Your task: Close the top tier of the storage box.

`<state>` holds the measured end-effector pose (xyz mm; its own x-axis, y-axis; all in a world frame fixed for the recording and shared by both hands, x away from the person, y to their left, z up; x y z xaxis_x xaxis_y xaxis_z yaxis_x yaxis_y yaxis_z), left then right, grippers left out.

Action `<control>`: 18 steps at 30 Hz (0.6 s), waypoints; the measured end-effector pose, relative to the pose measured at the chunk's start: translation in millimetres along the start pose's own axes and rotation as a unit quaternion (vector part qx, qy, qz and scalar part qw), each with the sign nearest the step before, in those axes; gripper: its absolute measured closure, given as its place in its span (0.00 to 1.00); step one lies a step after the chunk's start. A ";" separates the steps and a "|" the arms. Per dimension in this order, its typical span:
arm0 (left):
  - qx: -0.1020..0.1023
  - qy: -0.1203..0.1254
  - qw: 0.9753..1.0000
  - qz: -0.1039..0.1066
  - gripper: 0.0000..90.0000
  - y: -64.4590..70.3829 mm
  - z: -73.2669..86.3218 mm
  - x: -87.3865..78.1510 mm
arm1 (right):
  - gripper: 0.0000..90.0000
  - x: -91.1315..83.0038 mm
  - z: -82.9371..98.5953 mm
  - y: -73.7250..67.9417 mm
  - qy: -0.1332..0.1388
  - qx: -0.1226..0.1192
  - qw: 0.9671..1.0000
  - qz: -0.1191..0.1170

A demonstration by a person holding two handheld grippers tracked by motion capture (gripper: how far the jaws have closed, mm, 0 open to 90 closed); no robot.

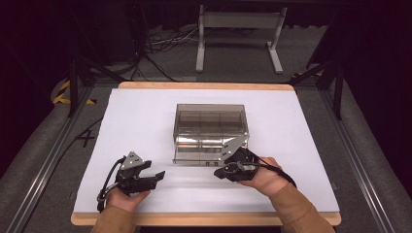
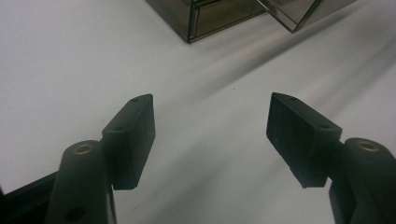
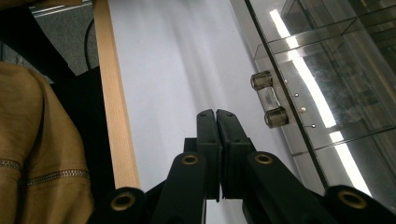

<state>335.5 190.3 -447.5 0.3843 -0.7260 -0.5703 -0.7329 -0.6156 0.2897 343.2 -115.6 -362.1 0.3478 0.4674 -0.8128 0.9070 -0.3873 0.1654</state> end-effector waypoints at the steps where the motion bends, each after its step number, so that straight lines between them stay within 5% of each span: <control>1: -0.001 0.000 1.000 0.001 0.37 0.1 0.0 0.1 | 0.98 1.5 0.6 -0.4 -0.003 0.002 1.000 0.000; 18: 0.001 0.000 1.000 0.001 0.37 0.0 0.0 -0.1 | 0.98 18.7 8.4 3.3 -0.032 0.007 0.999 -0.005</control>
<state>335.5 190.3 -447.5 0.3827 -0.7265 -0.5707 -0.7340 -0.6143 0.2897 350.6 -114.8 -381.4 0.3230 0.4198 -0.8482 0.9067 -0.3940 0.1503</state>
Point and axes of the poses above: each handheld gripper's, and its own axes: x roughly forward along the jaws, z roughly out of its underside, y roughly to its right, the point moved 2 cm from there along x, roughly forward along the jaws, and after that the axes turned 13 degrees about z, right-handed, at the moved point
